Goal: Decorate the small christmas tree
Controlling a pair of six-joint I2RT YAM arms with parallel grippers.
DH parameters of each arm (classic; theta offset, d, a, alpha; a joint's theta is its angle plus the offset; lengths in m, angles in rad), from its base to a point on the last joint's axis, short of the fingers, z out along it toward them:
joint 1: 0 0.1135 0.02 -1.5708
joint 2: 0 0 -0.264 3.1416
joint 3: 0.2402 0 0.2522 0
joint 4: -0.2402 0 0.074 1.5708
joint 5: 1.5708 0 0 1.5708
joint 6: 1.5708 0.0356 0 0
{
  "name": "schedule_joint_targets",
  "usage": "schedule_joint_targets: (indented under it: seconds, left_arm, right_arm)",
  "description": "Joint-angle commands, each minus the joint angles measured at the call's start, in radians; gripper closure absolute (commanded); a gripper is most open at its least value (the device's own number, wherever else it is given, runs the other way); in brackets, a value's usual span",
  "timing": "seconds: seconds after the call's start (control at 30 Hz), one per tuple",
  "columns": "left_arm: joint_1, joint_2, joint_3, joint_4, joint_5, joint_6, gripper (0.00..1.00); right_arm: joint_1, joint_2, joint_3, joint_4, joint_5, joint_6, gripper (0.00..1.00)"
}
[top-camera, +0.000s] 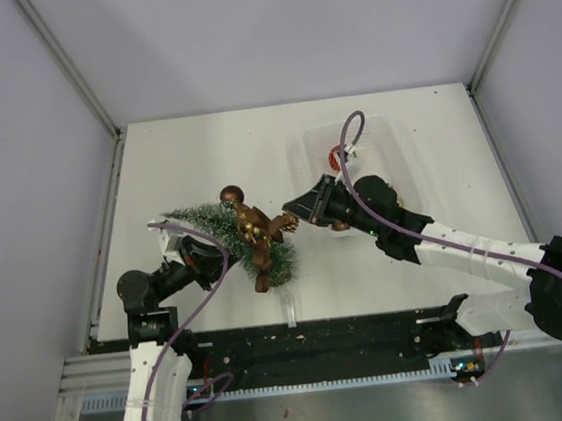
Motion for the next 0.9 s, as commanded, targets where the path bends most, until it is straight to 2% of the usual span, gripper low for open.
schedule_joint_targets:
  seconds: [0.0, 0.5, 0.87]
  left_arm:
    - [0.002, -0.007, -0.004, 0.059, -0.009, -0.005, 1.0]
    - [0.002, -0.002, -0.004, 0.058, -0.013, -0.005, 1.0]
    - [0.002, -0.004, -0.004, 0.056, -0.015, -0.006, 1.0]
  right_arm:
    - [0.037, -0.006, -0.003, 0.039, 0.055, -0.041, 1.0]
    - [0.097, -0.12, -0.023, -0.132, 0.132, -0.087, 1.0]
    - [0.095, -0.086, -0.028, -0.067, 0.127, -0.048, 1.0]
